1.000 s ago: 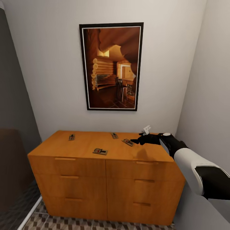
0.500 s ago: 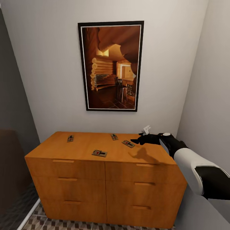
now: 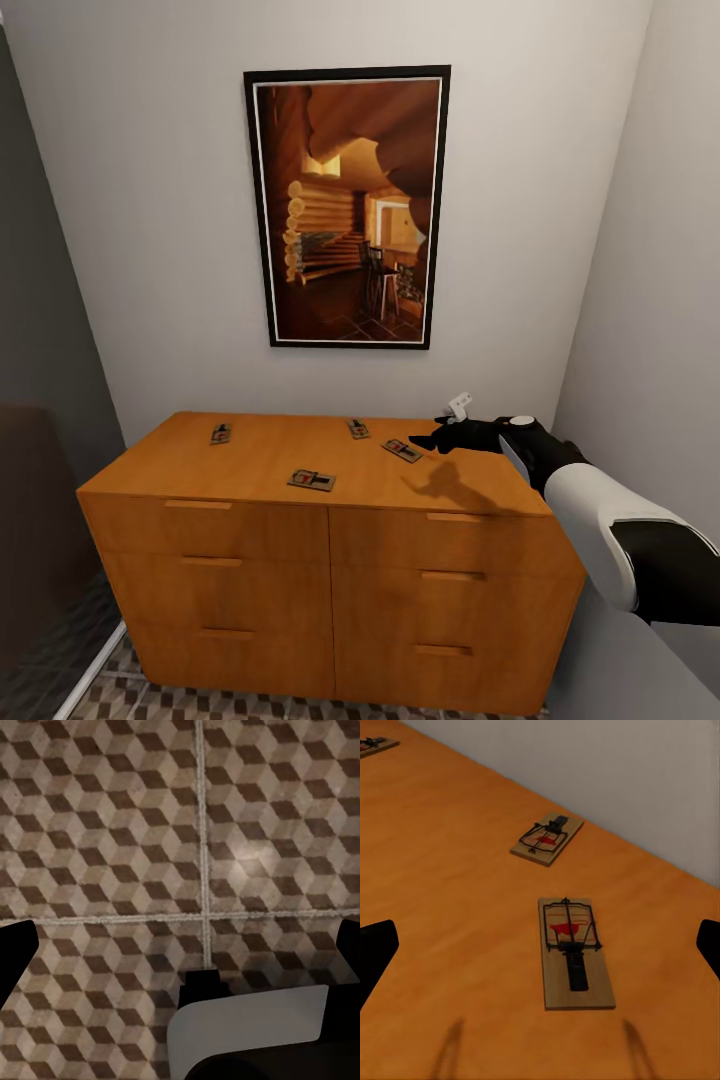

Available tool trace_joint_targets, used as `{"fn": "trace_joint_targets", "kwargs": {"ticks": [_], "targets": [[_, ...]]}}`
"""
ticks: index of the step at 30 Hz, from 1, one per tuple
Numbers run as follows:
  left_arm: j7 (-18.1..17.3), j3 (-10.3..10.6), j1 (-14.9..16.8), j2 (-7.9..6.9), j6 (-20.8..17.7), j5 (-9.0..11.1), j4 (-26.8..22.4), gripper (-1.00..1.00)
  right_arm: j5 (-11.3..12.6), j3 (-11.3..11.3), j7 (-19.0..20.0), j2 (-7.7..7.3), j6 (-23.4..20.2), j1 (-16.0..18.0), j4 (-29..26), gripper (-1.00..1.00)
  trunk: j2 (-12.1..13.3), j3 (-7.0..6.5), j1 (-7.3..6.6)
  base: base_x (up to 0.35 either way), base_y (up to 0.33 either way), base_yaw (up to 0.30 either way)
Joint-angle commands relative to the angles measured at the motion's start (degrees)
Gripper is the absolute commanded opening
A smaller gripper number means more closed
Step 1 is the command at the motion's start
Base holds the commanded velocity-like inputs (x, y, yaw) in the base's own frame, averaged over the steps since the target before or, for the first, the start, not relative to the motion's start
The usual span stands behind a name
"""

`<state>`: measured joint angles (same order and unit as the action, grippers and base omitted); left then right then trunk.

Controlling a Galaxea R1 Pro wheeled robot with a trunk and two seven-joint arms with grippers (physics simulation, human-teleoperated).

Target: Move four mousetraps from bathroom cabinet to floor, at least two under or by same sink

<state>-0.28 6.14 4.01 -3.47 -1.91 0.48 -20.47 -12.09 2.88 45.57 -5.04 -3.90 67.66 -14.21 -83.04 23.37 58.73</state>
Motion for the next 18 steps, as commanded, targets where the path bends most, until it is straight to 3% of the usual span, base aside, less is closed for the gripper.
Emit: {"fn": "trace_joint_targets", "kwargs": {"ticks": [1, 18], "targets": [[0.0, 0.3, 0.0, -0.05, -0.2, 0.0, 0.0, 1.0, 0.2, 0.3, 0.1, -0.01, -0.4, 0.0, -0.1, 1.0, 0.0, 0.07, 0.0, 0.0, 0.0, 0.0], [0.0, 0.3, 0.0, 0.02, -0.2, 0.0, 0.7, 1.0, 0.1, 0.3, 0.0, 0.02, -0.4, 0.0, -0.1, 1.0, 0.0, 0.07, 0.0, 0.0, 0.0, 0.0]]}}
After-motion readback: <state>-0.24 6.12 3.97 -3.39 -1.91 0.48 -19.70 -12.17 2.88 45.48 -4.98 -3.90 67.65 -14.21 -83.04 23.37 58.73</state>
